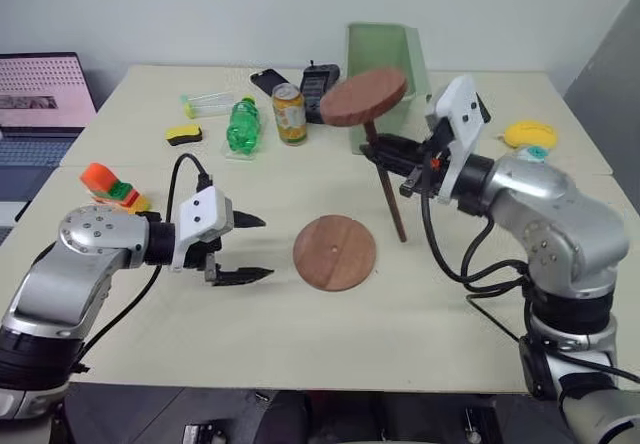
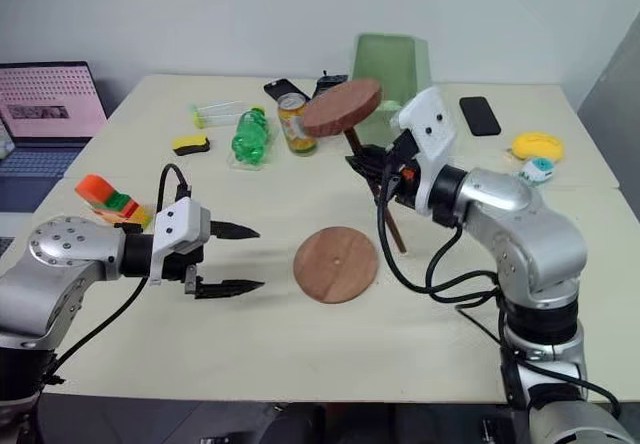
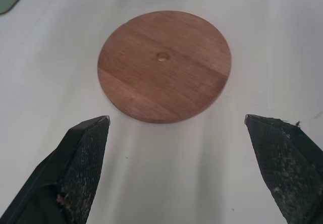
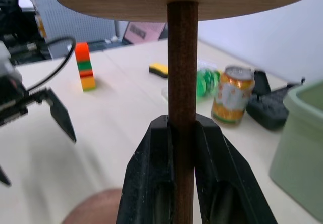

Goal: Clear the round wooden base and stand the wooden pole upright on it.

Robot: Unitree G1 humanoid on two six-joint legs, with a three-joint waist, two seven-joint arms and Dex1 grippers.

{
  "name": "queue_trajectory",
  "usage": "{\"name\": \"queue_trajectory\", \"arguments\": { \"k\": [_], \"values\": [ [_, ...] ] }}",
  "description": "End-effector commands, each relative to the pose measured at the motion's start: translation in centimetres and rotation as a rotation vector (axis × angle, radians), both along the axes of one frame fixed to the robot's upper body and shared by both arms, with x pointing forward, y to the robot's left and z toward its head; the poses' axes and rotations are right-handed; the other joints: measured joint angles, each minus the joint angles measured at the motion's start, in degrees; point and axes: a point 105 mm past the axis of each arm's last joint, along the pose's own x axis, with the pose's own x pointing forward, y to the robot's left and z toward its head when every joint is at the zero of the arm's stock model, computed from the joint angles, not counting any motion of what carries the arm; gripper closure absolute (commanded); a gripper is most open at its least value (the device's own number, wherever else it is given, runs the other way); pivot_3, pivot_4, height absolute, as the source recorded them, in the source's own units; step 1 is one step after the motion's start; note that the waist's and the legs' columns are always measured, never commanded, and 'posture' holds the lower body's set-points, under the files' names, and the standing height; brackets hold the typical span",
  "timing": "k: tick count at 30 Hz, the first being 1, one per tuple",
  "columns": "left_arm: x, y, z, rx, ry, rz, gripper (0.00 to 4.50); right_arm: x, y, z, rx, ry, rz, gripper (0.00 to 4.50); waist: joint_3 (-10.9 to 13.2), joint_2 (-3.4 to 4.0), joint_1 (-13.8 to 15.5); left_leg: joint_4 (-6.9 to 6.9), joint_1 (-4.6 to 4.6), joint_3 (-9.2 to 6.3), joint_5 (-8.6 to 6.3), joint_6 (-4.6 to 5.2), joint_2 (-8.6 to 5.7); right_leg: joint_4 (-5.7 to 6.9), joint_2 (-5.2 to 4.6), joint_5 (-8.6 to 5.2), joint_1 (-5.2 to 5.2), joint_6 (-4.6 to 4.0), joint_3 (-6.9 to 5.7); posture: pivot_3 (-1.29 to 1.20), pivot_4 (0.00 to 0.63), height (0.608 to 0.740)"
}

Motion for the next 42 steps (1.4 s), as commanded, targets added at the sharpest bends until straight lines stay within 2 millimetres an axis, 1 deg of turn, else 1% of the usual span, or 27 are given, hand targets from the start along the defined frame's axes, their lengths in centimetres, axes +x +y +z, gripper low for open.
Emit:
{"name": "queue_trajectory", "arguments": {
  "k": [1, 3, 5, 8, 10, 15, 22, 28, 42],
  "values": [
    [-0.6, 0.3, 1.0, 0.041, -0.042, -0.026, 0.0, -1.8, 1.2, 1.3, 0.162, -0.112, 0.055, 4.29, -0.01, -0.01, 0.03, 0.0, 0.0, -0.03, 0.0, 0.0, -0.01, 0.02, 0.01, 0.0, 0.0, 0.0, -0.02, 0.0, 0.15, 0.74],
    [-0.7, 0.4, 0.9, 0.064, -0.035, -0.029, 0.0, -2.2, 2.2, 0.6, 0.192, -0.11, 0.09, 4.29, 0.0, 0.0, -0.04, -0.01, 0.03, -0.05, 0.0, 0.0, 0.08, 0.04, 0.03, 0.0, 0.0, 0.0, -0.03, 0.0, 0.15, 0.74],
    [-0.7, 0.3, 0.8, 0.077, -0.039, -0.033, 0.0, -2.2, 2.8, -0.1, 0.21, -0.101, 0.103, 4.29, 0.0, 0.01, -0.15, -0.02, 0.05, -0.03, 0.0, 0.0, 0.06, 0.07, 0.07, -0.01, -0.02, 0.0, -0.02, 0.0, 0.15, 0.74],
    [-0.4, -0.2, 0.7, 0.072, -0.04, -0.023, 0.0, -2.1, 3.5, -1.8, 0.188, -0.094, 0.13, 4.29, 0.0, 0.01, -0.24, -0.02, 0.08, -0.01, 0.0, -0.01, 0.07, 0.1, 0.09, -0.01, -0.02, 0.0, -0.01, 0.0, 0.15, 0.74],
    [-0.4, -0.7, 0.8, 0.059, -0.04, -0.026, 0.0, -1.8, 3.6, -2.4, 0.18, -0.095, 0.13, 4.29, 0.01, 0.01, -0.25, -0.02, 0.08, -0.02, 0.0, -0.01, 0.07, 0.09, 0.09, -0.01, -0.02, 0.0, -0.02, 0.0, 0.15, 0.74],
    [-0.3, -1.2, 0.8, 0.059, -0.041, -0.038, 0.0, -1.5, 3.7, -3.1, 0.174, -0.101, 0.119, 4.29, 0.01, 0.01, -0.44, -0.02, 0.08, -0.01, 0.01, -0.01, 0.06, 0.12, 0.12, -0.01, -0.02, 0.0, -0.01, 0.0, 0.15, 0.74],
    [-0.1, -1.5, 0.6, 0.061, -0.037, -0.043, 0.0, -1.7, 4.1, -4.0, 0.156, -0.102, 0.141, 4.29, 0.0, 0.01, -0.64, -0.02, 0.08, -0.02, 0.01, -0.01, 0.08, 0.12, 0.12, -0.01, -0.02, -0.01, -0.01, 0.0, 0.15, 0.74],
    [-0.1, -1.0, 0.2, 0.096, -0.029, -0.042, 0.0, -1.7, 4.6, -4.8, 0.142, -0.123, 0.143, 4.29, 0.0, 0.01, -0.66, -0.02, 0.09, -0.03, 0.0, -0.01, 0.09, 0.13, 0.13, -0.01, -0.02, -0.01, -0.02, 0.0, 0.15, 0.74],
    [-0.3, -0.5, -0.1, 0.095, -0.031, -0.04, 0.0, -1.4, 4.4, -5.8, 0.121, -0.135, 0.12, 4.29, 0.0, 0.0, -0.64, -0.02, 0.09, -0.02, 0.01, -0.01, 0.08, 0.13, 0.13, -0.01, -0.02, -0.01, 0.0, 0.0, 0.15, 0.74]
  ]
}}
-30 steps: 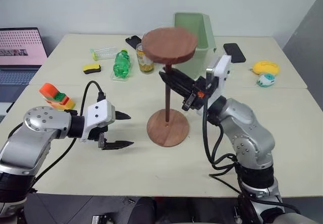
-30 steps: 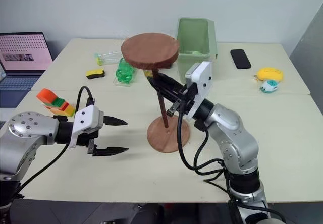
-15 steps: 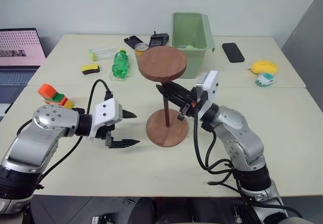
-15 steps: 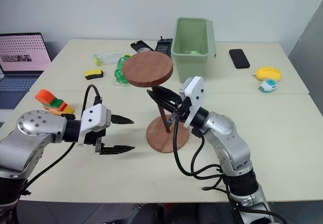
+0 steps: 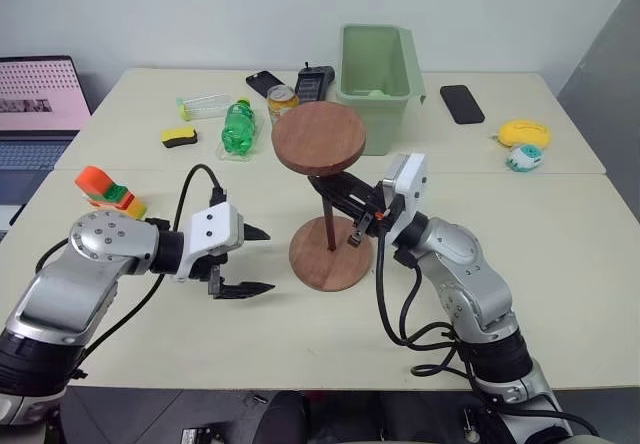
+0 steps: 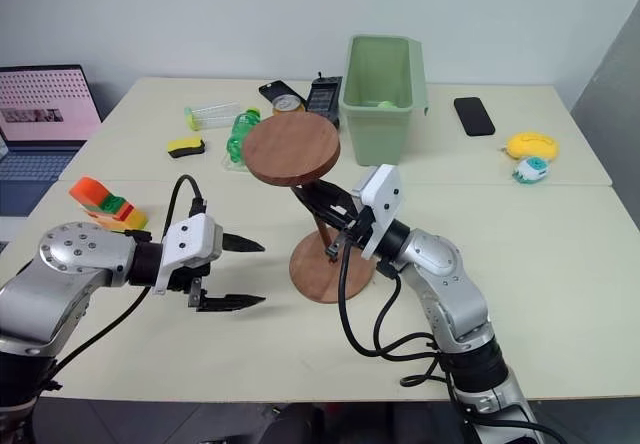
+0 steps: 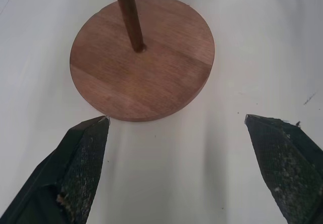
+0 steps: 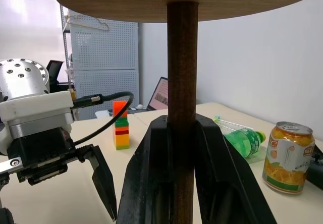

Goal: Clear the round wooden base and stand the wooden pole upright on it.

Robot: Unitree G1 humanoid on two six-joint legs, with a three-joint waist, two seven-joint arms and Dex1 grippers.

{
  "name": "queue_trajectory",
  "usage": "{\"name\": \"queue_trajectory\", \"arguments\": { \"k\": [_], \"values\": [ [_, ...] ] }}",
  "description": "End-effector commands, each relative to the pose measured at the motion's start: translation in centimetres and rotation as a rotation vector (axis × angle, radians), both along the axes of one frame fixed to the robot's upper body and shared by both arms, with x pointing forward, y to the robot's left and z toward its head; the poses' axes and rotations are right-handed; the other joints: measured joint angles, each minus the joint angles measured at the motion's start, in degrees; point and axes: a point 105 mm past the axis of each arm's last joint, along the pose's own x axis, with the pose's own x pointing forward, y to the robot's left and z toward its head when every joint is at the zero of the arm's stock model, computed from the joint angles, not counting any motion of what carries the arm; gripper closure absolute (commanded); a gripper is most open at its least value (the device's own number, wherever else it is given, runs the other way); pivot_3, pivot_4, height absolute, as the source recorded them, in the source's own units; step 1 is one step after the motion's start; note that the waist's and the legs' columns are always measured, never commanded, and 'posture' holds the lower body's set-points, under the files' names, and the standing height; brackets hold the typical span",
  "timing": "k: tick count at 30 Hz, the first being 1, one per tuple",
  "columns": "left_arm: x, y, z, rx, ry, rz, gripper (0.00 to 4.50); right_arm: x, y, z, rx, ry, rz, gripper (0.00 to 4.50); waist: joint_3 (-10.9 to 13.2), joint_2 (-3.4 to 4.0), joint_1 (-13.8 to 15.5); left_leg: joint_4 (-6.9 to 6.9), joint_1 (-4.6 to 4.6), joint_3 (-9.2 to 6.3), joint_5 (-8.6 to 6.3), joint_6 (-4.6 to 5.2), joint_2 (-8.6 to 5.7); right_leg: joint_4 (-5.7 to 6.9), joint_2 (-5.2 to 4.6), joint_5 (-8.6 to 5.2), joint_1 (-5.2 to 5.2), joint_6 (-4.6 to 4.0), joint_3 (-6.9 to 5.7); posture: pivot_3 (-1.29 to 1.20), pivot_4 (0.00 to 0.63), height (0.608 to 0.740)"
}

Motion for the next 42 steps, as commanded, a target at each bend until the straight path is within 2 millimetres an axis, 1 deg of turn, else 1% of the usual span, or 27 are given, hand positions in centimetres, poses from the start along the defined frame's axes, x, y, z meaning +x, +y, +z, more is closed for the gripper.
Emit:
{"name": "queue_trajectory", "arguments": {
  "k": [1, 6, 13, 18, 22, 26, 29, 31, 36, 42],
  "values": [
    [0.1, 0.3, 0.8, 0.006, -0.039, 0.002, 0.0, -0.4, 0.1, 0.2, 0.007, -0.024, 0.008, 4.29, 0.0, 0.0, 0.0, 0.0, 0.0, 0.0, 0.0, 0.0, 0.0, 0.0, 0.0, 0.0, 0.0, 0.0, 0.0, 0.0, 0.15, 0.74],
    [0.2, 0.4, 0.7, 0.006, -0.039, 0.004, 0.0, -0.8, 0.8, -0.5, 0.002, -0.008, 0.024, 4.29, 0.0, 0.0, -0.01, 0.0, 0.01, 0.0, 0.0, 0.0, 0.0, 0.03, 0.0, 0.0, 0.0, 0.0, 0.0, 0.0, 0.15, 0.74],
    [0.4, 0.4, 0.8, 0.008, -0.048, 0.002, 0.0, -0.9, 0.8, -1.3, -0.02, 0.016, 0.039, 4.29, -0.01, -0.01, 0.0, 0.0, 0.07, 0.02, 0.0, 0.0, 0.0, 0.06, 0.0, 0.0, 0.02, 0.0, 0.02, 0.0, 0.15, 0.74],
    [0.5, 0.3, 0.8, -0.002, -0.048, 0.004, 0.0, 0.1, 0.3, -2.6, -0.053, 0.058, -0.012, 4.29, -0.02, -0.02, 0.0, 0.0, 0.1, 0.02, 0.0, 0.0, 0.0, 0.08, 0.02, 0.0, 0.05, 0.0, 0.02, 0.0, 0.15, 0.74],
    [0.4, 0.3, 0.7, -0.01, -0.043, 0.009, 0.0, 1.2, -0.5, -4.3, -0.105, 0.123, -0.064, 4.29, -0.07, -0.03, 0.02, 0.0, 0.17, 0.02, 0.0, 0.0, 0.0, 0.1, 0.02, 0.0, 0.11, 0.0, 0.03, 0.0, 0.15, 0.74],
    [0.5, 0.3, 0.9, -0.029, -0.043, 0.017, 0.0, 1.7, -0.8, -5.5, -0.147, 0.175, -0.086, 4.29, -0.15, -0.03, 0.05, 0.0, 0.3, 0.03, 0.0, 0.01, 0.0, 0.13, 0.02, 0.0, 0.21, 0.0, 0.04, 0.0, 0.15, 0.74],
    [0.7, 0.3, 1.0, -0.045, -0.043, 0.024, 0.0, 2.1, -1.1, -6.4, -0.182, 0.196, -0.112, 4.29, -0.15, -0.03, 0.09, -0.01, 0.58, 0.01, -0.01, 0.01, 0.0, 0.09, 0.04, -0.01, 0.52, 0.0, 0.02, 0.0, 0.15, 0.74],
    [0.7, 0.3, 1.1, -0.051, -0.042, 0.028, 0.0, 2.3, -1.3, -6.9, -0.203, 0.211, -0.13, 4.29, -0.16, -0.03, 0.18, -0.14, 1.13, -0.03, -0.02, 0.03, 0.0, -0.14, 0.06, -0.05, 1.11, -0.05, -0.02, 0.0, 0.15, 0.74],
    [0.8, 0.1, 1.3, -0.058, -0.045, 0.031, 0.0, 2.3, -1.4, -7.9, -0.247, 0.23, -0.136, 4.29, -0.18, -0.02, 0.71, -0.33, 1.88, -0.07, -0.04, 0.06, 0.0, -0.5, 0.1, -0.08, 1.96, -0.07, -0.05, 0.0, 0.15, 0.74],
    [0.8, -0.1, 1.5, -0.07, -0.047, 0.035, 0.0, 2.6, -2.1, -9.9, -0.292, 0.282, -0.17, 4.29, -0.5, -0.03, 1.14, -0.42, 1.96, -0.07, -0.04, 0.05, 0.0, -0.63, 0.09, -0.07, 2.07, -0.07, -0.04, 0.0, 0.15, 0.74]
  ]
}}
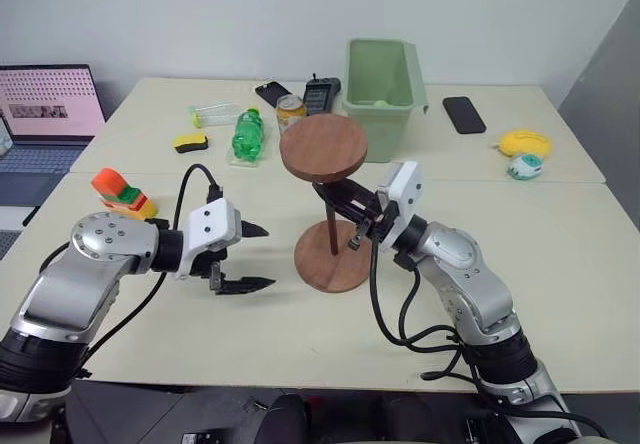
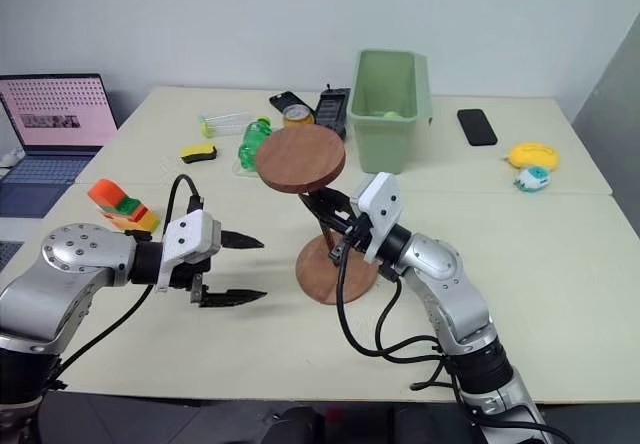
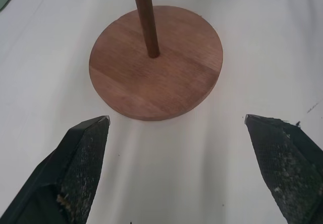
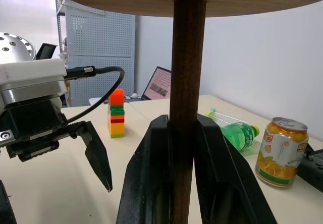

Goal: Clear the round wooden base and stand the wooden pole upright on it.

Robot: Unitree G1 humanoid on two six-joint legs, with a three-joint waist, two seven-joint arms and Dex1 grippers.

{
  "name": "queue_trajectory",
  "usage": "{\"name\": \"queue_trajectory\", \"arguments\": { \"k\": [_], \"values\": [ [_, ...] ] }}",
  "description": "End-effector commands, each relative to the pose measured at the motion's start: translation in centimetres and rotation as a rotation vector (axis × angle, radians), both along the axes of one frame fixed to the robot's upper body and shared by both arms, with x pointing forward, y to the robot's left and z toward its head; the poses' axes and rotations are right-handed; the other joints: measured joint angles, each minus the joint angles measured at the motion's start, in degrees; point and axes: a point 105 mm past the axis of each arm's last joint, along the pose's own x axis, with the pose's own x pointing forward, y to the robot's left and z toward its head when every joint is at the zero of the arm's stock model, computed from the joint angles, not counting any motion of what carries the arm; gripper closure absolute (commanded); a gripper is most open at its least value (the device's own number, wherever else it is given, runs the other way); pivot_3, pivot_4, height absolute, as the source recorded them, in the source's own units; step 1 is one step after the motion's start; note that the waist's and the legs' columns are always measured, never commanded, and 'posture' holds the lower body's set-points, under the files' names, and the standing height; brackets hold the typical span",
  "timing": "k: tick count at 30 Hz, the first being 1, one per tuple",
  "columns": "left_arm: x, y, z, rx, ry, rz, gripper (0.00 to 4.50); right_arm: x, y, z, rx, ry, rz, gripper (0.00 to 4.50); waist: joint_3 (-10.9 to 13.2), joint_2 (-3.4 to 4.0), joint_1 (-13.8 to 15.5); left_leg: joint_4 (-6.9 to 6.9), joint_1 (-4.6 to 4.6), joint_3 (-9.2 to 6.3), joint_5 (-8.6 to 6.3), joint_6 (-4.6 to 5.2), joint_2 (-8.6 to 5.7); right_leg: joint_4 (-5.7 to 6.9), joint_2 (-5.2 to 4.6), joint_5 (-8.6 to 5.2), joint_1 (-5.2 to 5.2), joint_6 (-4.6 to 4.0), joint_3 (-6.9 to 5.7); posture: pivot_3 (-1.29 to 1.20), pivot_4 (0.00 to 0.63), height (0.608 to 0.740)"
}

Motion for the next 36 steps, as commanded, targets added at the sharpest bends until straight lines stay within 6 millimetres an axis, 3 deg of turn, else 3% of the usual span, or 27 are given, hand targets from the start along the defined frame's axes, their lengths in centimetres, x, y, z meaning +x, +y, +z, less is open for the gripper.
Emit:
{"name": "queue_trajectory", "arguments": {
  "k": [1, 7, 21, 30, 36],
  "values": [
    [0.1, -0.3, 1.5, -0.019, -0.053, -0.005, 0.0, 1.8, -2.1, -7.7, -0.207, 0.243, -0.114, 4.29, -0.08, 0.0, 0.03, -0.01, 0.01, 0.0, 0.0, 0.0, -0.01, -0.01, 0.0, 0.0, 0.01, 0.0, 0.0, 0.0, 0.15, 0.74],
    [0.0, -0.5, 1.6, -0.022, -0.049, -0.003, 0.0, 1.9, -3.1, -9.4, -0.245, 0.307, -0.14, 4.29, -0.6, -0.02, 0.15, -0.12, 0.07, 0.0, 0.0, 0.0, -0.02, -0.1, -0.03, 0.0, 0.07, 0.0, 0.0, 0.0, 0.15, 0.74],
    [0.0, -0.5, 1.4, -0.013, -0.042, -0.008, 0.0, 1.7, -1.1, -8.2, -0.269, 0.277, -0.091, 4.29, -1.16, 0.08, 0.16, -0.44, 0.25, 0.05, 0.0, 0.0, -0.04, -0.27, -0.04, -0.01, 0.13, -0.02, 0.04, 0.0, 0.15, 0.74],
    [-0.1, -0.4, 1.3, -0.016, -0.039, -0.006, 0.0, 1.6, -3.2, -11.3, -0.325, 0.377, -0.139, 4.29, -1.46, 0.31, 0.17, -0.56, 0.28, 0.01, 0.0, 0.0, -0.02, -0.49, -0.04, -0.02, 0.19, -0.02, 0.02, 0.0, 0.15, 0.74],
    [-0.2, -0.4, 1.2, -0.023, -0.029, -0.01, 0.0, 1.4, -3.9, -12.2, -0.322, 0.43, -0.157, 4.29, -1.47, 0.33, 0.34, -0.78, 1.32, -0.17, -0.06, 0.06, -0.07, -1.1, -0.14, -0.12, 1.25, -0.1, 0.01, 0.0, 0.15, 0.74]
  ]
}}
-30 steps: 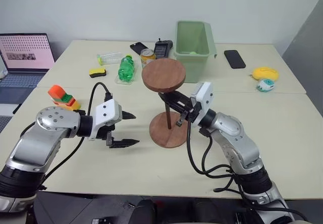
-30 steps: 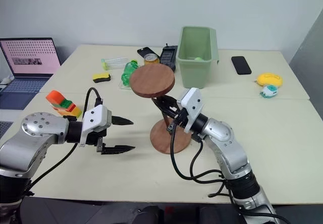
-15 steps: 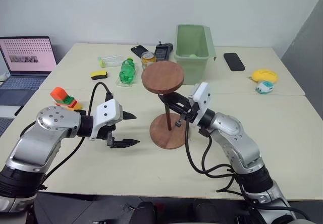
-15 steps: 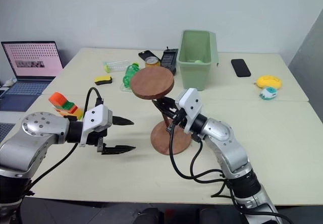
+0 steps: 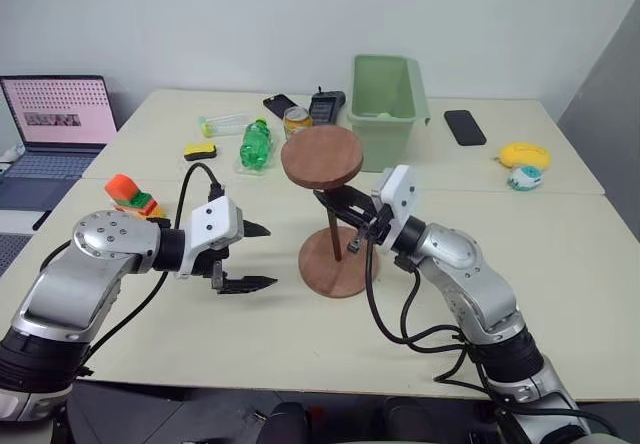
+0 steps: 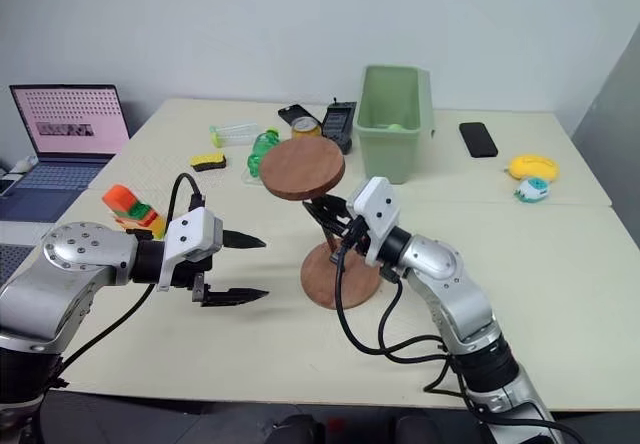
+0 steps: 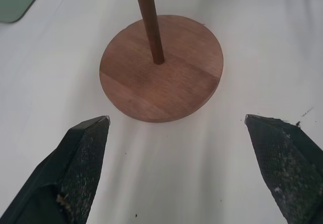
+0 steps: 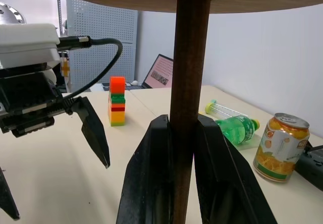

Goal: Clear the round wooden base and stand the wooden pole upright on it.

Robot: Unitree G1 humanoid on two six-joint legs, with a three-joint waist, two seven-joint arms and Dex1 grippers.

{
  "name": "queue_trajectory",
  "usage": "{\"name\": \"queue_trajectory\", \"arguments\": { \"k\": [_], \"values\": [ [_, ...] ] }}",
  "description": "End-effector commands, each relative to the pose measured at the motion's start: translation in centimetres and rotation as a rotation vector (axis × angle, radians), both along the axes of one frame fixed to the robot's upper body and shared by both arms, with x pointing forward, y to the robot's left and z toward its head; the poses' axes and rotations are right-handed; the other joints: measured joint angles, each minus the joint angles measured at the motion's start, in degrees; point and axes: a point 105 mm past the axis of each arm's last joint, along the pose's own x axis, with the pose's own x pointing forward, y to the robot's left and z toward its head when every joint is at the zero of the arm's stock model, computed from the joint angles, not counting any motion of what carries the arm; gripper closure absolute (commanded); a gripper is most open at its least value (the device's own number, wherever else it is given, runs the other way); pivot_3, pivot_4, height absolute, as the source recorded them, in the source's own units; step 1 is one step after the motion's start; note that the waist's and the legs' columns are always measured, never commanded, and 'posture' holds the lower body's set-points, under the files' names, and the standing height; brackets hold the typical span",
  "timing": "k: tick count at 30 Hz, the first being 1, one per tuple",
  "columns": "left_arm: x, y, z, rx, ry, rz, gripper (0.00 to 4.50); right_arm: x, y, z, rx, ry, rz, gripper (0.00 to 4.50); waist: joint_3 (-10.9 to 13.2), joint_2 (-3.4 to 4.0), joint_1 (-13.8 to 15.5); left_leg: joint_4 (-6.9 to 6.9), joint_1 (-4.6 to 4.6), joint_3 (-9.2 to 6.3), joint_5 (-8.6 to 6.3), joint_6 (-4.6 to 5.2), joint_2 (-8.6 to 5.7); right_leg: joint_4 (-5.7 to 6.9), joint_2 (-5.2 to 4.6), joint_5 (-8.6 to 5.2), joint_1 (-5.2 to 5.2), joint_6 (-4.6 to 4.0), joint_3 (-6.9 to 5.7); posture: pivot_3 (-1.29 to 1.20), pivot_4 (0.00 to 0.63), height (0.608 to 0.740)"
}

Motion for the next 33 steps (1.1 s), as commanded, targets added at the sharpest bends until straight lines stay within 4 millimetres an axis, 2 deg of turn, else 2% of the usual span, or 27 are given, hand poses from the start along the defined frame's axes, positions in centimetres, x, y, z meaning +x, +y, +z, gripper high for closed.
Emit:
{"name": "queue_trajectory", "arguments": {
  "k": [1, 7, 15, 18, 27, 33],
  "values": [
    [0.0, -0.2, 1.2, -0.029, -0.039, -0.014, 0.0, 1.1, -3.6, -10.9, -0.236, 0.398, -0.152, 4.29, -0.01, -0.02, 0.02, 0.0, 0.05, 0.01, 0.0, 0.0, -0.02, 0.0, -0.01, 0.0, 0.05, 0.0, 0.02, 0.0, 0.15, 0.74],
    [0.2, -0.5, 1.9, -0.09, -0.029, -0.004, 0.0, 1.3, -3.5, -10.6, -0.215, 0.411, -0.15, 4.29, -0.01, -0.03, 0.01, 0.0, 0.08, 0.0, 0.0, 0.0, -0.02, 0.0, -0.03, -0.01, 0.09, 0.01, 0.02, 0.0, 0.15, 0.74],
    [0.3, -0.8, 2.5, -0.114, -0.026, -0.004, 0.0, 0.0, -1.7, -7.3, -0.164, 0.327, -0.032, 4.29, 0.09, 0.03, -0.07, -0.15, 0.07, 0.02, 0.0, -0.01, 0.0, -0.05, -0.03, -0.01, 0.01, 0.02, 0.06, 0.0, 0.15, 0.74],
    [0.4, -1.0, 2.6, -0.113, -0.031, -0.008, 0.0, -0.1, -1.4, -6.7, -0.161, 0.325, -0.028, 4.29, 0.16, -0.06, -0.07, -0.38, 0.05, 0.06, 0.0, -0.01, 0.0, -0.13, -0.03, -0.02, -0.09, 0.02, 0.1, 0.0, 0.15, 0.74],
    [0.6, -1.3, 2.8, -0.107, -0.04, -0.01, 0.0, 1.4, -3.0, -8.2, -0.168, 0.415, -0.127, 4.29, 0.26, -0.06, -0.25, -0.78, -0.23, 0.08, 0.01, -0.02, 0.12, -0.31, -0.11, -0.03, -0.24, 0.0, 0.1, 0.0, 0.15, 0.74],
    [0.5, -1.4, 2.7, -0.104, -0.033, -0.013, 0.0, 0.9, -2.7, -8.3, -0.186, 0.414, -0.105, 4.29, 0.29, -0.02, -0.23, -0.78, -0.22, 0.07, 0.01, -0.02, 0.08, -0.31, -0.1, -0.03, -0.26, 0.0, 0.08, 0.0, 0.15, 0.74]
  ]
}}
